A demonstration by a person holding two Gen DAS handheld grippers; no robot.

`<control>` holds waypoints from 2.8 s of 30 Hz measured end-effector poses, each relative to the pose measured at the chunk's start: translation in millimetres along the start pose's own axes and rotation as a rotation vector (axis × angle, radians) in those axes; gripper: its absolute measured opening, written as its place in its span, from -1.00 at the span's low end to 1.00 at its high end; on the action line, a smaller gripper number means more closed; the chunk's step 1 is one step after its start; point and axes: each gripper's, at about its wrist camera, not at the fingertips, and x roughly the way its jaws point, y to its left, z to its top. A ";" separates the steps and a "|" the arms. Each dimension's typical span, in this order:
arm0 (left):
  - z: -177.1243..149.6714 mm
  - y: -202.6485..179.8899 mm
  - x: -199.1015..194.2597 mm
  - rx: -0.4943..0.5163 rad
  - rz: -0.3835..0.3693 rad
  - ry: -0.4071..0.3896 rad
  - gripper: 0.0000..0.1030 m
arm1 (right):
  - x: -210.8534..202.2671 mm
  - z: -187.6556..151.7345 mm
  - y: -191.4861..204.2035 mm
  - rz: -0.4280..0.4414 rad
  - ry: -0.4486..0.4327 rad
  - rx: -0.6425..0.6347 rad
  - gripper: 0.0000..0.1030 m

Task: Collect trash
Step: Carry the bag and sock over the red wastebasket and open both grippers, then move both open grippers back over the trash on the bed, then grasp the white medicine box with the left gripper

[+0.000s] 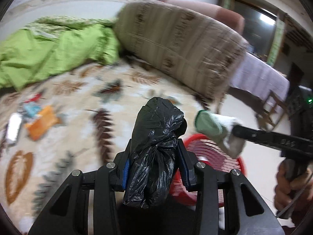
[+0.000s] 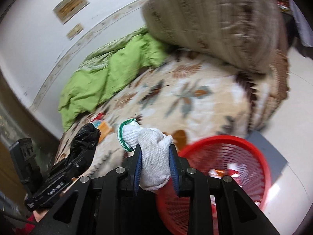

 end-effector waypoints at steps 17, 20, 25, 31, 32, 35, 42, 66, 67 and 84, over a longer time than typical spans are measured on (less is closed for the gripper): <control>-10.3 -56.3 37.8 0.076 -0.087 0.117 0.30 | -16.8 -4.5 -48.2 -0.167 0.010 0.073 0.06; -6.5 -46.9 28.3 0.076 -0.042 0.085 0.32 | -10.6 1.6 -36.0 -0.141 0.000 0.056 0.06; -2.8 -17.3 7.8 0.031 0.067 0.024 0.39 | 4.6 10.7 -6.5 -0.098 0.001 -0.017 0.06; -3.0 43.8 -24.5 -0.065 0.232 -0.041 0.41 | 31.3 18.8 37.4 -0.050 0.018 -0.111 0.06; -3.6 53.3 -27.3 -0.084 0.247 -0.043 0.41 | 35.1 19.8 42.5 -0.044 0.022 -0.120 0.06; -8.4 89.7 -41.9 -0.163 0.315 -0.058 0.41 | 49.9 23.1 65.1 -0.005 0.026 -0.142 0.06; -28.3 157.9 -67.8 -0.315 0.409 -0.059 0.42 | 97.0 19.1 126.9 0.076 0.088 -0.225 0.06; -21.7 317.5 -58.1 -0.414 0.549 0.029 0.42 | 218.7 -15.8 209.1 0.124 0.198 -0.335 0.06; -19.1 323.3 -51.0 -0.414 0.543 0.046 0.42 | 218.6 -15.4 208.3 0.128 0.198 -0.328 0.06; 3.3 384.7 22.2 -0.434 0.635 0.117 -0.25 | 221.9 -9.6 197.3 0.172 0.202 -0.254 0.08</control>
